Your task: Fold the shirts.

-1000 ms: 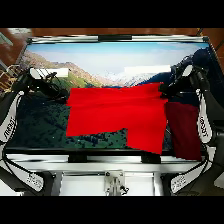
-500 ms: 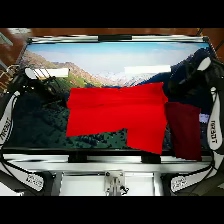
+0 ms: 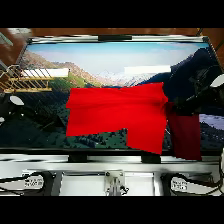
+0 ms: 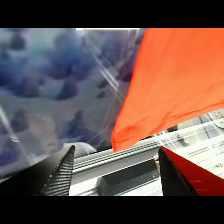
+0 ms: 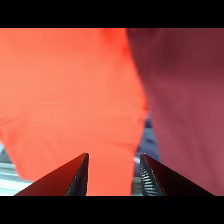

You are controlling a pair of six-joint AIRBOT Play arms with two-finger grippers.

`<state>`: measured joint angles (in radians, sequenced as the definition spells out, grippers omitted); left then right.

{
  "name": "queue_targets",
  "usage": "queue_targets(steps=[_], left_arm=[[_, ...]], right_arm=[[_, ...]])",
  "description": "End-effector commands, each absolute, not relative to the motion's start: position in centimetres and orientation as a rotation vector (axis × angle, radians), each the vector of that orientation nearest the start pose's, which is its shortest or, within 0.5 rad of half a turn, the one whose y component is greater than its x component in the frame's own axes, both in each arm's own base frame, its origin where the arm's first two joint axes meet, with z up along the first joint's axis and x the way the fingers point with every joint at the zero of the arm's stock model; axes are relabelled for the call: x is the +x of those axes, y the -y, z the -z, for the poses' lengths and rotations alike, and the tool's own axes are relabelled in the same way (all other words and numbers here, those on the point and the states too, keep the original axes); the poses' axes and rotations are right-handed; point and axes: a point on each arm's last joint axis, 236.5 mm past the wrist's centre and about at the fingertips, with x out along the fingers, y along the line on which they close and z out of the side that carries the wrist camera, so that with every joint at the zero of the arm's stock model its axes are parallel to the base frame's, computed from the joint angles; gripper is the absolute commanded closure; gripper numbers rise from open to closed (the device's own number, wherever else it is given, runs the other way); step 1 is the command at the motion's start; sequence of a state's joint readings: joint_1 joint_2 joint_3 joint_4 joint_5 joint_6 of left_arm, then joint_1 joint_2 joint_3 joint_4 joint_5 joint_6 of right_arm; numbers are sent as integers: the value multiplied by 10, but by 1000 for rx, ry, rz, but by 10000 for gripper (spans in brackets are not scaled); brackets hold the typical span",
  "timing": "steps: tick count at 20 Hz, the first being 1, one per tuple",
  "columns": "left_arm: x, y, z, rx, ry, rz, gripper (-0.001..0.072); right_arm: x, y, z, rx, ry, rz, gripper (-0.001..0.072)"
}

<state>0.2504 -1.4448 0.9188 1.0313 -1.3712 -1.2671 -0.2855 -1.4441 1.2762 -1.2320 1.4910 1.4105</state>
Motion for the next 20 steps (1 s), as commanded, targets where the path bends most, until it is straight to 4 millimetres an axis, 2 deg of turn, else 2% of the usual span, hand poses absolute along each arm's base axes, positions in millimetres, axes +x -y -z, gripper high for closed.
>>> queue_targets(steps=[1,5,12,16,17,18,20], left_arm=[[274,58,89,-619,-1648,365,86],[275,69,96,-589,-1637,374,88],[281,94,97,-588,-1620,410,100],[273,110,105,-578,-1670,436,110],[271,117,106,-576,-1680,451,245],[270,123,107,-571,-1687,463,452],[269,129,107,-556,-1687,478,619]], right_arm=[[346,16,8,424,-1522,-148,257],[347,17,8,423,-1521,-147,257],[346,18,9,419,-1523,-143,257],[346,18,9,416,-1522,-141,257],[347,19,9,416,-1521,-140,257],[346,19,10,413,-1523,-137,257],[337,15,17,430,-1558,-142,257]])
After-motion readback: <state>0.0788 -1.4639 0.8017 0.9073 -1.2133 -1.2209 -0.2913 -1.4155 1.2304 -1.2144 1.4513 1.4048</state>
